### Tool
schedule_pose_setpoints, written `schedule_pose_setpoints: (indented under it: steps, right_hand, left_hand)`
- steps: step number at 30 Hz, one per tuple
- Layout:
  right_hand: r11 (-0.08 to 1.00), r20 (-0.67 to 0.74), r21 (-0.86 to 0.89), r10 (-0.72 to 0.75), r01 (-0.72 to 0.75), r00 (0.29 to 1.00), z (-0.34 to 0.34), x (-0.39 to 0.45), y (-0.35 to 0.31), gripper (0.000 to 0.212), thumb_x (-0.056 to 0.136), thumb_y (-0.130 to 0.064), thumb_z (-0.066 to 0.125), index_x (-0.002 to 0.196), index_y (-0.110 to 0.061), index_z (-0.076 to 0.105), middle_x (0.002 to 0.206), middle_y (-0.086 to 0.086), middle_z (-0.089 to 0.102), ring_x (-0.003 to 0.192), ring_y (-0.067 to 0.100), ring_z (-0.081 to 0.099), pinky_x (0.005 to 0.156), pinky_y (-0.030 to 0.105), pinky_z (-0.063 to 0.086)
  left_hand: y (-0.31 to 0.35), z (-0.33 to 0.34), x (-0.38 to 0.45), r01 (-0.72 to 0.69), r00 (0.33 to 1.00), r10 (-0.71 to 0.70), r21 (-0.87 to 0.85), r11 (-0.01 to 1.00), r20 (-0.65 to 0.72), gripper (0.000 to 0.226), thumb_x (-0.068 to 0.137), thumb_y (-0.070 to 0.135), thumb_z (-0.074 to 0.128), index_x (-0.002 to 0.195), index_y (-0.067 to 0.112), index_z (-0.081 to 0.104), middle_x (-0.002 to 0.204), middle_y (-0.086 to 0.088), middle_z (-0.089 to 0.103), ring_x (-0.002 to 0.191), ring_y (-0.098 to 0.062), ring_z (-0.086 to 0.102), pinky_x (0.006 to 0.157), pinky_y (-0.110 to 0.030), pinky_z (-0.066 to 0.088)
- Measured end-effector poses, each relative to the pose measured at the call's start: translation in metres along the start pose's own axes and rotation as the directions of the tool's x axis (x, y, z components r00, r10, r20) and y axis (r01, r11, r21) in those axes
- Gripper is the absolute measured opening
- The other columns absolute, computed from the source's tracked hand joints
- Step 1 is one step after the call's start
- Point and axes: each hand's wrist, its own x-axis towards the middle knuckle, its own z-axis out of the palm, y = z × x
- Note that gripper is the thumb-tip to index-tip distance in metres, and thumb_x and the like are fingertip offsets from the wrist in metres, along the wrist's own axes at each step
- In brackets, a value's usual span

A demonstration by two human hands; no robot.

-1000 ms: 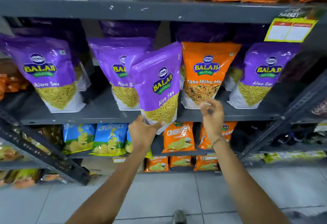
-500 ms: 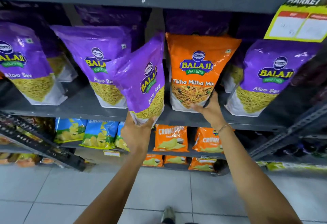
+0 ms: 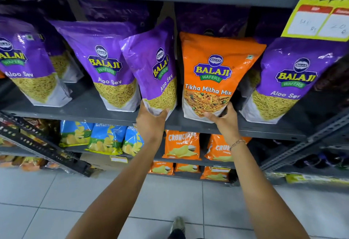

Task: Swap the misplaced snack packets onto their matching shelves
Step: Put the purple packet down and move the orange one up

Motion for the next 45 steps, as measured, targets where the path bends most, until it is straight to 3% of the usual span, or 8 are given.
schedule_pose_setpoints:
  steps: [3,8,14,18,26,31,37,45]
  right_hand:
    - [1.000,-0.003,0.012,0.009,-0.009,1.000,-0.003,-0.005,0.000,0.070,0.064,-0.024,0.087,0.125,-0.020,0.051,0.117,-0.005,0.064,0.105,-0.002,0.058,0.084,0.016,0.047]
    - [1.000,0.003,0.023,0.010,-0.010,1.000,-0.006,-0.010,0.000,0.072,0.066,-0.025,0.086,0.128,-0.018,0.050,0.122,-0.001,0.064,0.109,0.008,0.060,0.091,0.026,0.048]
    - [1.000,-0.001,0.009,-0.001,0.001,1.000,-0.014,-0.018,0.000,0.071,0.063,-0.029,0.087,0.125,-0.017,0.054,0.118,-0.003,0.067,0.109,0.010,0.061,0.088,0.026,0.050]
    - [0.999,0.019,0.032,-0.022,0.021,1.000,-0.022,-0.030,-0.001,0.061,0.062,-0.028,0.088,0.116,-0.021,0.060,0.111,-0.012,0.070,0.104,0.001,0.064,0.077,0.013,0.052]
    - [0.997,0.000,-0.018,-0.073,0.073,0.997,-0.028,-0.061,-0.014,0.062,0.056,-0.034,0.090,0.110,-0.021,0.063,0.107,-0.007,0.072,0.104,0.008,0.066,0.082,0.025,0.055]
    - [0.989,0.011,-0.011,-0.145,0.145,0.989,-0.019,-0.082,-0.055,0.055,0.054,-0.035,0.091,0.102,-0.033,0.065,0.099,-0.018,0.074,0.098,0.000,0.067,0.075,0.011,0.051]
    - [0.952,-0.022,0.015,-0.307,0.307,0.952,0.010,-0.112,-0.136,0.052,0.051,-0.043,0.089,0.097,-0.042,0.066,0.099,-0.024,0.073,0.099,0.002,0.066,0.079,0.014,0.052]
    - [0.852,-0.074,0.031,-0.519,0.522,0.851,0.074,-0.128,-0.270,0.049,0.049,-0.043,0.091,0.093,-0.034,0.071,0.089,-0.024,0.075,0.088,-0.002,0.069,0.074,0.017,0.054]
  left_hand:
    - [0.001,-0.001,-0.005,0.038,0.995,-0.025,-0.125,0.991,0.099,0.080,0.068,0.023,0.081,0.132,0.002,0.039,0.119,-0.012,0.058,0.112,-0.031,0.054,0.083,-0.031,0.043]
    - [0.003,0.007,-0.062,-0.023,0.978,0.036,-0.062,0.998,0.206,0.041,0.078,0.012,0.072,0.104,-0.003,0.044,0.111,-0.020,0.039,0.102,-0.043,0.049,0.093,-0.044,0.043]
    - [0.023,0.028,-0.044,-0.290,0.790,0.242,-0.006,0.957,0.563,0.094,0.078,0.044,0.067,0.142,-0.006,0.018,0.140,-0.023,0.030,0.133,-0.034,0.027,0.100,-0.028,0.026]
    - [0.020,0.032,-0.026,-0.336,0.660,0.282,-0.063,0.940,0.697,0.099,0.069,0.053,0.071,0.144,0.008,0.025,0.142,-0.012,0.044,0.131,-0.025,0.041,0.097,-0.028,0.037]
    - [0.010,0.017,-0.033,-0.307,0.702,0.308,-0.117,0.944,0.642,0.073,0.065,0.035,0.084,0.124,0.011,0.049,0.123,-0.006,0.064,0.110,-0.020,0.059,0.089,-0.037,0.052]
    - [0.020,-0.027,-0.034,-0.319,0.733,0.358,-0.172,0.932,0.579,0.063,0.062,0.038,0.084,0.115,0.019,0.055,0.104,-0.007,0.072,0.091,-0.023,0.066,0.076,-0.040,0.056]
    - [0.054,-0.111,-0.012,-0.434,0.731,0.496,-0.242,0.868,0.469,0.057,0.055,0.044,0.086,0.101,0.024,0.058,0.080,0.020,0.061,0.070,-0.001,0.057,0.055,-0.001,0.040]
    - [0.121,-0.248,0.058,-0.622,0.643,0.662,-0.241,0.745,0.386,0.041,0.055,0.040,0.088,0.084,0.025,0.064,0.074,0.016,0.073,0.066,0.004,0.063,0.061,-0.015,0.050]
